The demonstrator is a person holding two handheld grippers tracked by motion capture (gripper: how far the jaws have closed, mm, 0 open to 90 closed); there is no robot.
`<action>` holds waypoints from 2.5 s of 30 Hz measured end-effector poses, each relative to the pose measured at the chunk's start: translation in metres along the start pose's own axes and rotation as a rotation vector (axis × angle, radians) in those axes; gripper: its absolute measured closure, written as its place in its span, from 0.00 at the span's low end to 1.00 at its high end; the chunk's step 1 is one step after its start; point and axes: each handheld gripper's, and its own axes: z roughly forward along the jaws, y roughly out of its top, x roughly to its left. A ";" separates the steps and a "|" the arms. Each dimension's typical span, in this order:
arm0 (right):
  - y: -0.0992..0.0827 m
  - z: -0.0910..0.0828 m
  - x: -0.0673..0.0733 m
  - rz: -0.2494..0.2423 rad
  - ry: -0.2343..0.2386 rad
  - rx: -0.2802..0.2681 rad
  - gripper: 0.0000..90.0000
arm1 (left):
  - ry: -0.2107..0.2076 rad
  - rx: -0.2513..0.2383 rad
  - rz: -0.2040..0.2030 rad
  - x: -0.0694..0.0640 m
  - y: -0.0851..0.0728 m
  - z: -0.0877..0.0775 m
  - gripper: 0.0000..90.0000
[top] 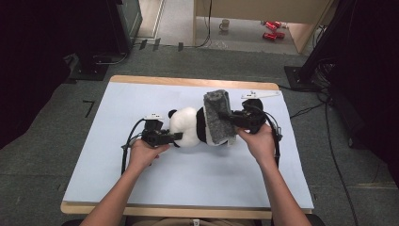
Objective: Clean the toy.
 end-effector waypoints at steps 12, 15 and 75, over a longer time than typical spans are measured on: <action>-0.006 0.065 0.042 -0.108 0.086 0.092 0.87 | 0.046 0.000 0.040 -0.025 -0.003 -0.005 0.64; -0.009 0.080 0.050 -0.111 0.096 0.110 0.87 | 0.058 -0.006 0.057 -0.034 -0.005 -0.005 0.64; -0.027 0.013 -0.055 0.091 -0.217 -0.010 0.87 | -0.004 -0.063 0.122 0.011 0.000 -0.007 0.38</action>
